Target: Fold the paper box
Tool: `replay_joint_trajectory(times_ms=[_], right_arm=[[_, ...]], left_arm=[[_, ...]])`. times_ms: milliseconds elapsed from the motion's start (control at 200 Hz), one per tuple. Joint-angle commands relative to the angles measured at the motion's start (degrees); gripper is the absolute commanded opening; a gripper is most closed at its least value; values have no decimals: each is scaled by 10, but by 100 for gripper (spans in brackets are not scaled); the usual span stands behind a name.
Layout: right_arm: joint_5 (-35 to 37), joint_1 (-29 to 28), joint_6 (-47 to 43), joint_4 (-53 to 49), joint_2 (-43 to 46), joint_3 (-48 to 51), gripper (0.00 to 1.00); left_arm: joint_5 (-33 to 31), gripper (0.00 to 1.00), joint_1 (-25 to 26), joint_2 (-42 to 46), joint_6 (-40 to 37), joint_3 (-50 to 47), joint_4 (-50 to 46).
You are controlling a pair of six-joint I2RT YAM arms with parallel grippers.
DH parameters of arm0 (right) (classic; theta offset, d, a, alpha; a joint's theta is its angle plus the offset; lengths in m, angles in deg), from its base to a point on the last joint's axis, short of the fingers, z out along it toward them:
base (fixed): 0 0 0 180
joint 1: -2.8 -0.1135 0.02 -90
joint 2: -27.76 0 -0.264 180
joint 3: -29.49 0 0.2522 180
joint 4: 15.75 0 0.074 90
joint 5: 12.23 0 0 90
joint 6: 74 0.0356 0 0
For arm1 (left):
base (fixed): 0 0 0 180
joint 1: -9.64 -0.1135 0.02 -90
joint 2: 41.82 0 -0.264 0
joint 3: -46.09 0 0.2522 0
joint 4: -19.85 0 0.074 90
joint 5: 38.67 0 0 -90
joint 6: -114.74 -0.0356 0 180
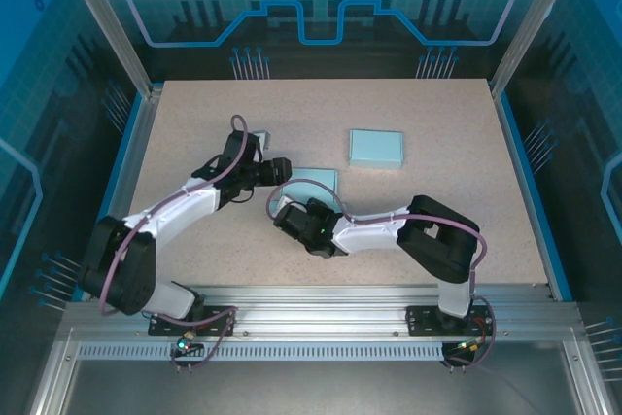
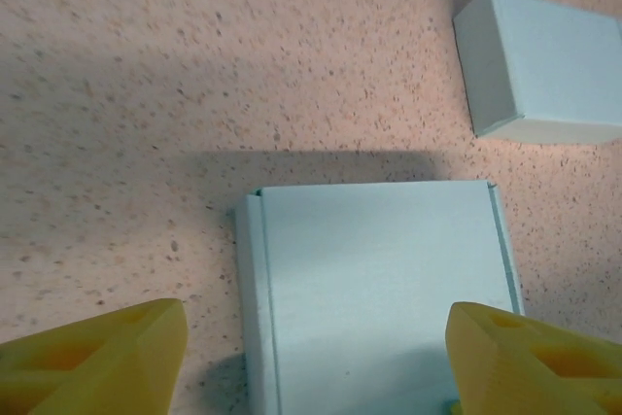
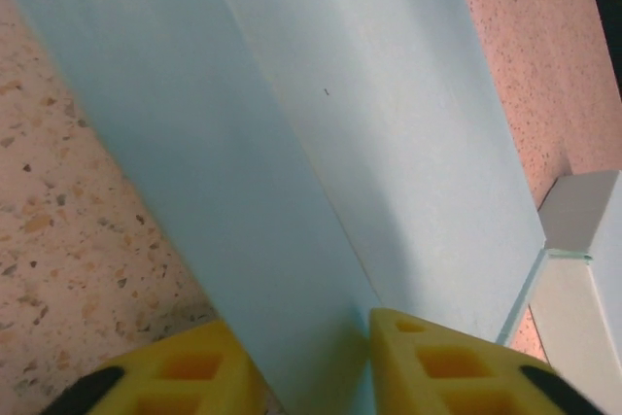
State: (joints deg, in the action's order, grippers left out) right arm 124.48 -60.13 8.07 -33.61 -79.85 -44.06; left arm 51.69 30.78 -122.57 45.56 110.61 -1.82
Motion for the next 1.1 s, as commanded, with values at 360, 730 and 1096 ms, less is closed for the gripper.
replay_joint_trajectory(times_ms=[360, 730, 1096], right_arm=[[0, 5, -22, -104, 49, -70, 1], [-204, 49, 67, -445, 155, -214, 0], [-467, 188, -42, -517, 122, -227, 0]], left_arm=[[-160, 99, -8, 240, -39, -67, -50], [-167, 99, -15, 327, -96, -117, 34], [122, 97, -58, 241, -131, -186, 261]])
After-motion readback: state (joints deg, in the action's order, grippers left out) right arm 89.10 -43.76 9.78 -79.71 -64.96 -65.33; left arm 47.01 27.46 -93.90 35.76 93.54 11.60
